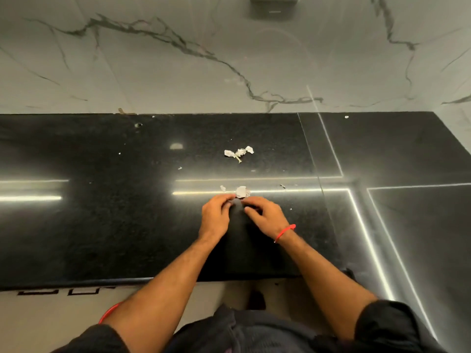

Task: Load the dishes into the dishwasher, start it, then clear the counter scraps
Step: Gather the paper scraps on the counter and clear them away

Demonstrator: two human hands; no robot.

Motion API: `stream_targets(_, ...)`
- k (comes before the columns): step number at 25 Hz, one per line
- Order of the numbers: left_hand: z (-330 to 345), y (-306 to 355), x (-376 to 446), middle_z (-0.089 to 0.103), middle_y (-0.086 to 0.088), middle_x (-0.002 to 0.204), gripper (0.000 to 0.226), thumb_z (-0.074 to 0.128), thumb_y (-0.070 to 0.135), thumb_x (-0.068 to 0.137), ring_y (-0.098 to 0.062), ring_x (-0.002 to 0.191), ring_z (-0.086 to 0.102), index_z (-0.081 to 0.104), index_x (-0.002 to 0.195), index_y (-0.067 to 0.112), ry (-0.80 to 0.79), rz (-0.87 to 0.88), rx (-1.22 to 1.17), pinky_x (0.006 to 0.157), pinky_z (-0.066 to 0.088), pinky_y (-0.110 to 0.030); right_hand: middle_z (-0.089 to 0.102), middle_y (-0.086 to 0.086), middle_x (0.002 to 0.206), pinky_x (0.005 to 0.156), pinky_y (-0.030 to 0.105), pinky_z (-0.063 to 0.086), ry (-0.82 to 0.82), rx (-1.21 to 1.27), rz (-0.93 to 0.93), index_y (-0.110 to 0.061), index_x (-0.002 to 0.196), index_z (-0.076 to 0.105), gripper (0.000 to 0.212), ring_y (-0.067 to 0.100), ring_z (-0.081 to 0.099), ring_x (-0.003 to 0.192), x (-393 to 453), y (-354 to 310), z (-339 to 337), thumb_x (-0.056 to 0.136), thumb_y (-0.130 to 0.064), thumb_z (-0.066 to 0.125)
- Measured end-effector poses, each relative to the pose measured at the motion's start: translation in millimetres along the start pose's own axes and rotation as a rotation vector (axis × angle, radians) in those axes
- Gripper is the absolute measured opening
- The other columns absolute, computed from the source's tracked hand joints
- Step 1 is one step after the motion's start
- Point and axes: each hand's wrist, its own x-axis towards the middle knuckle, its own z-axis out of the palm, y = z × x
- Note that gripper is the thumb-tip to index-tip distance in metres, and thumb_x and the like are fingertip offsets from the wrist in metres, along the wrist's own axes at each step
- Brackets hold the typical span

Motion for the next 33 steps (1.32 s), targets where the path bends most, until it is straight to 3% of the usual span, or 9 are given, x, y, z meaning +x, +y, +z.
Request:
stream_targets(3, -3, 1, 9, 0.071, 0.005, 0.111, 0.026, 0.063, 0.0, 0.093, -0.01, 0.102, 0.066, 0.075, 0.11, 0.014, 0.171, 0.021, 0.019, 0.096, 0.052, -0.027, 0.073, 0.007, 0.109, 0.098, 0.032, 0.05, 0.194, 0.11, 0.121, -0.01, 0.113, 0.072, 0.022, 0.019, 0.068, 0.102, 20, 33, -50, 0.092, -0.007, 0.064)
stream_targets(6, -14, -21, 3, 0.058, 0.005, 0.115, 0.023, 0.065, 0.013, 0.094, -0.018, 0.105, 0.059, 0.07, 0.115, 0.02, 0.204, -0.125, 0.178, 0.098, 0.05, -0.033, 0.066, 0.017, 0.113, 0.1, 0.039, 0.045, 0.343, -0.111, 0.234, -0.005, 0.117, 0.069, 0.027, 0.03, 0.062, 0.105, 36, 68, -83, 0.092, -0.005, 0.06)
stream_targets(8, -13, -27, 2, 0.054, -0.001, 0.115, 0.022, 0.066, 0.018, 0.094, -0.022, 0.11, 0.054, 0.068, 0.116, 0.018, 0.147, -0.245, 0.273, 0.1, 0.047, -0.036, 0.06, 0.023, 0.116, 0.102, 0.038, 0.036, 0.329, -0.284, 0.273, -0.001, 0.119, 0.066, 0.029, 0.038, 0.053, 0.112, 46, 77, -86, 0.091, -0.004, 0.058)
stream_targets(13, 7, -6, 33, 0.064, -0.001, 0.106, 0.017, 0.063, 0.011, 0.095, -0.014, 0.097, 0.061, 0.071, 0.11, 0.014, -0.027, -0.132, 0.198, 0.096, 0.051, -0.032, 0.06, 0.022, 0.111, 0.097, 0.031, 0.037, 0.156, -0.255, 0.159, 0.002, 0.11, 0.07, 0.025, 0.035, 0.055, 0.107, 55, 35, -26, 0.089, 0.001, 0.056)
stream_targets(18, -21, -10, 106, 0.06, -0.004, 0.117, 0.019, 0.06, 0.017, 0.097, -0.024, 0.109, 0.056, 0.069, 0.114, 0.017, 0.1, -0.103, 0.274, 0.099, 0.046, -0.037, 0.065, 0.017, 0.111, 0.093, 0.015, 0.036, 0.233, -0.126, 0.161, -0.003, 0.112, 0.071, 0.027, 0.027, 0.061, 0.107, 103, 8, -32, 0.093, 0.0, 0.053)
stream_targets(22, -27, -25, 157, 0.042, -0.013, 0.136, 0.041, 0.058, 0.022, 0.098, -0.036, 0.125, 0.039, 0.053, 0.139, 0.017, -0.011, -0.265, 0.389, 0.109, 0.035, -0.045, 0.055, 0.019, 0.13, 0.11, 0.03, 0.034, 0.14, -0.257, 0.204, -0.003, 0.129, 0.06, 0.039, 0.031, 0.052, 0.123, 166, 14, -56, 0.092, -0.001, 0.051)
stream_targets(25, -1, -15, 186, 0.041, -0.015, 0.14, 0.046, 0.053, 0.017, 0.1, -0.036, 0.129, 0.036, 0.047, 0.146, 0.016, -0.16, -0.209, 0.321, 0.114, 0.029, -0.04, 0.048, 0.019, 0.138, 0.113, 0.031, 0.027, 0.021, -0.362, 0.217, -0.005, 0.135, 0.055, 0.046, 0.034, 0.042, 0.13, 202, 12, -45, 0.09, 0.0, 0.049)
stream_targets(28, 20, -1, 195, 0.046, -0.012, 0.138, 0.039, 0.046, 0.011, 0.102, -0.031, 0.128, 0.039, 0.053, 0.141, 0.016, -0.268, -0.086, 0.247, 0.112, 0.029, -0.034, 0.053, 0.018, 0.127, 0.106, 0.032, 0.032, -0.064, -0.429, 0.072, -0.006, 0.126, 0.063, 0.037, 0.035, 0.046, 0.119, 209, 5, -23, 0.09, -0.004, 0.05)
stream_targets(33, 20, -14, 159, 0.056, -0.011, 0.123, 0.03, 0.053, 0.008, 0.1, -0.027, 0.12, 0.05, 0.063, 0.128, 0.01, -0.255, 0.056, 0.256, 0.109, 0.037, -0.036, 0.062, 0.022, 0.11, 0.098, 0.039, 0.038, -0.056, -0.404, -0.126, 0.001, 0.118, 0.067, 0.03, 0.038, 0.055, 0.106, 162, 7, -7, 0.092, 0.001, 0.051)
